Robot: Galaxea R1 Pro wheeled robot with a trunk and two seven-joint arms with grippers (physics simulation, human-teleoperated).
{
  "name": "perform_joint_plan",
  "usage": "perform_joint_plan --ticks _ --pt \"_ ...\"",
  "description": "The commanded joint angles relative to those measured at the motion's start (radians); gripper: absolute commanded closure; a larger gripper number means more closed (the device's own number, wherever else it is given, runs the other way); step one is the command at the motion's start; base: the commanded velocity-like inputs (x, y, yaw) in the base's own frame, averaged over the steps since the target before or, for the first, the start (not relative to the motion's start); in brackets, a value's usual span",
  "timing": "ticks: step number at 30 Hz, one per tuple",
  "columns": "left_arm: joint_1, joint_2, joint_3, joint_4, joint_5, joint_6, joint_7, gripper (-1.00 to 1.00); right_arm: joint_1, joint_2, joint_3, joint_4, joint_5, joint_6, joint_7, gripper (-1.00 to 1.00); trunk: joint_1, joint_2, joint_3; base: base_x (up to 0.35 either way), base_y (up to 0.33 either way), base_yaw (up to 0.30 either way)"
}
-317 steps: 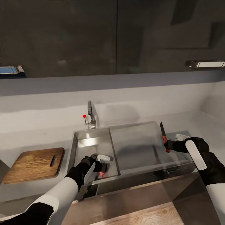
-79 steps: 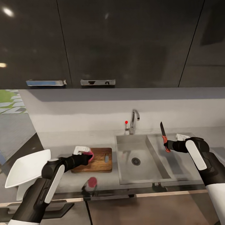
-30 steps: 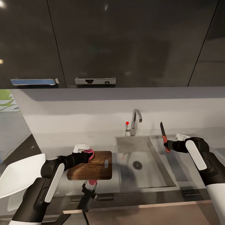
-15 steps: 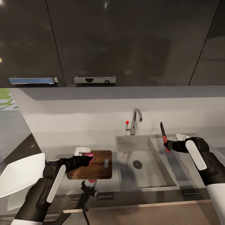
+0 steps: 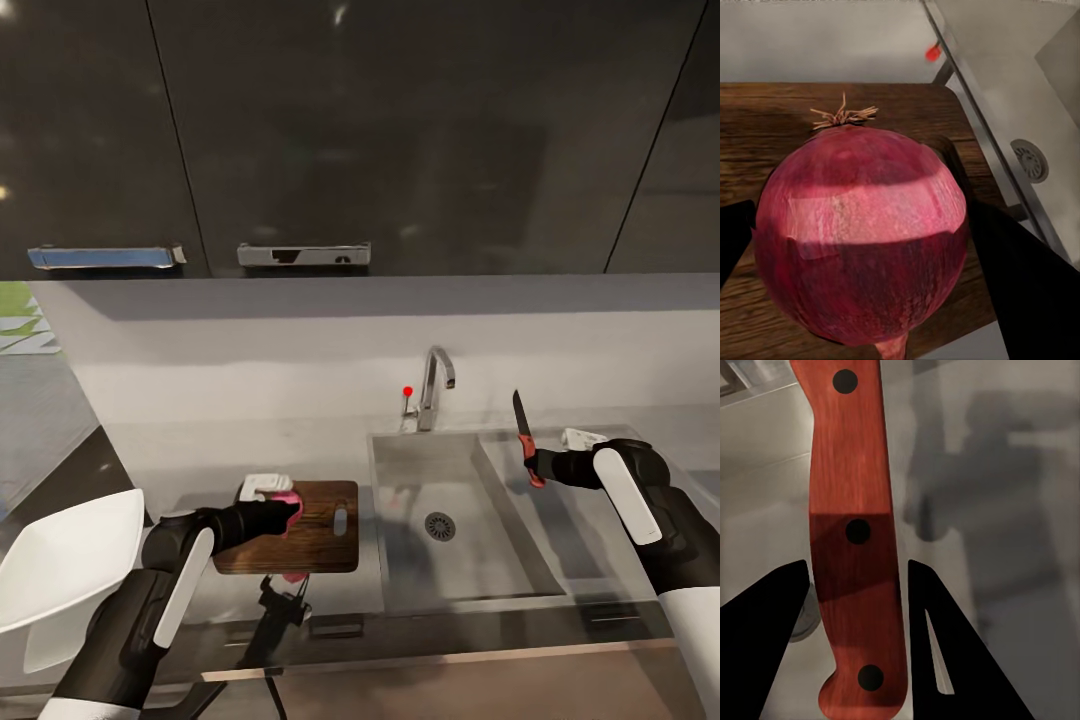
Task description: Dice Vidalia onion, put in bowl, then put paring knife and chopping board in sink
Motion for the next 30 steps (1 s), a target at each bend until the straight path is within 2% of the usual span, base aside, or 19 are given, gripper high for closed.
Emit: perform_joint_plan --ticks 1,10,23,30 --pt "-0.003 0.001 -0.001 0.001 0.000 0.004 -0.001 1.00 -0.001 -0.001 0.002 -0.001 -0.010 0.002 -0.010 1.00 0.001 -0.002 -0.002 0.000 0.000 0.000" --pt "-0.020 0.000 -0.001 0.061 0.000 0.001 -0.001 1.00 -0.001 -0.001 0.002 -0.001 -0.010 0.002 -0.010 1.00 0.001 -0.002 -0.002 0.000 0.000 0.000" --pt "-0.041 0.002 0.000 0.072 0.000 0.000 -0.001 1.00 -0.001 -0.001 0.002 -0.001 -0.010 0.002 -0.010 1.00 0.001 -0.002 -0.002 0.000 0.000 0.000" --pt "-0.077 0.002 0.000 0.103 0.000 0.000 0.001 1.00 -0.001 -0.001 0.002 -0.001 -0.010 0.002 -0.010 1.00 0.001 -0.002 -0.002 0.000 0.000 0.000"
